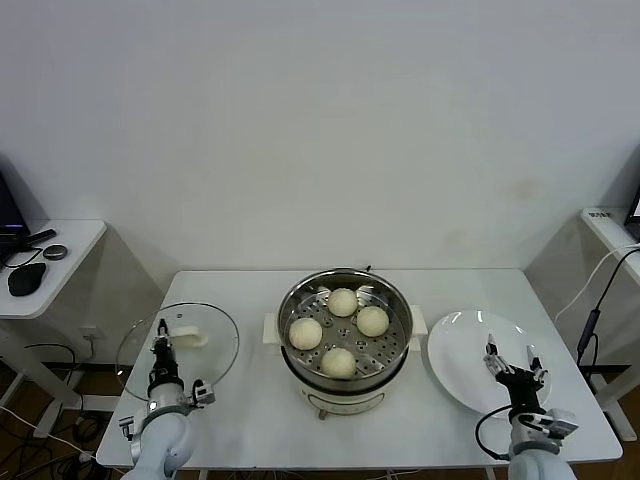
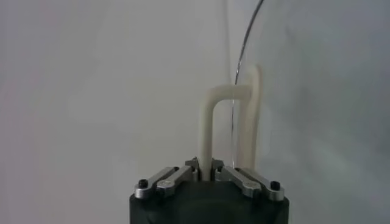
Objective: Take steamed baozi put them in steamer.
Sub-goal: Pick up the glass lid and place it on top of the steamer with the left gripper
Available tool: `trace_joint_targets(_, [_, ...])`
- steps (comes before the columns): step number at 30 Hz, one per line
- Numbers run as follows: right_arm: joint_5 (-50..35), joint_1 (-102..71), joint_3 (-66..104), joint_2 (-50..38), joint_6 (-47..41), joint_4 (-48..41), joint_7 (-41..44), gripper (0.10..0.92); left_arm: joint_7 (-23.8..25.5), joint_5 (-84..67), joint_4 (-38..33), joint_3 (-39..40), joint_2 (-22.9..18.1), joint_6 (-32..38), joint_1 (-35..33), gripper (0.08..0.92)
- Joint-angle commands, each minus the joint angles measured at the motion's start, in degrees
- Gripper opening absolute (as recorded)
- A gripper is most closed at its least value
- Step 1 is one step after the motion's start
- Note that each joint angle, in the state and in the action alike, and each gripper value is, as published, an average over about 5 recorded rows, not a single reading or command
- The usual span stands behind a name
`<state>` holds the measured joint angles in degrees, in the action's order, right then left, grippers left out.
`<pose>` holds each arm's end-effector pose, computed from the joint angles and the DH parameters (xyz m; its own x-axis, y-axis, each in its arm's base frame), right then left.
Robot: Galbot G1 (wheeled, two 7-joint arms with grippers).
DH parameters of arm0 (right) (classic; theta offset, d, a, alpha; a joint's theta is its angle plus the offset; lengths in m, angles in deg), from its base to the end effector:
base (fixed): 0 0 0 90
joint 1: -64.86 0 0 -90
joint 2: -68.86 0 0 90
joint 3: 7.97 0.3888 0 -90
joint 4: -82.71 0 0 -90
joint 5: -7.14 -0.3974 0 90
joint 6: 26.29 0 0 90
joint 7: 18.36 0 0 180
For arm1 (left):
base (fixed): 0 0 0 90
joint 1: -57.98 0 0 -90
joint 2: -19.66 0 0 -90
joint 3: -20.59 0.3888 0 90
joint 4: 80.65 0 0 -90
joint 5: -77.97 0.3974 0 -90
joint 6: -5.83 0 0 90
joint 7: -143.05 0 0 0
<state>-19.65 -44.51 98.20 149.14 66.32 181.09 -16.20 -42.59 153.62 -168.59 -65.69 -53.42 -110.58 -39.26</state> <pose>0.2542 -0.1638 -0.4155 -0.9714 0.2222 0.0834 0.2353 0.9474 0.2169 0.3436 0.0927 -0.4399 -0.9193 -0.3909 0.0459 0.0862 -0.0862 0.9925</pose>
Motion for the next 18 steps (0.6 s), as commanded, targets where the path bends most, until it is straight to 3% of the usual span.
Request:
trace_joint_targets(1, [0.22, -0.69, -0.09, 0.09, 0.44, 0.34, 0.00, 0.823, 12.31, 1.87, -19.61, -4.00, -3.91, -13.09, -3.30, 0.175])
trace_joint_targets(7, [0.61, -1.29, -0.20, 0.00, 0.97, 0.38, 0.05, 0.823, 20.07, 4.95, -32.35, -4.35, -7.89, -13.15, -5.97, 0.175])
trace_joint_targets(18, [3.85, -2.77, -0.60, 1.23, 1.19, 1.86, -0.23, 0.823, 22.30, 12.77, -36.95, 8.42, -13.17, -12.60, -4.55, 0.175])
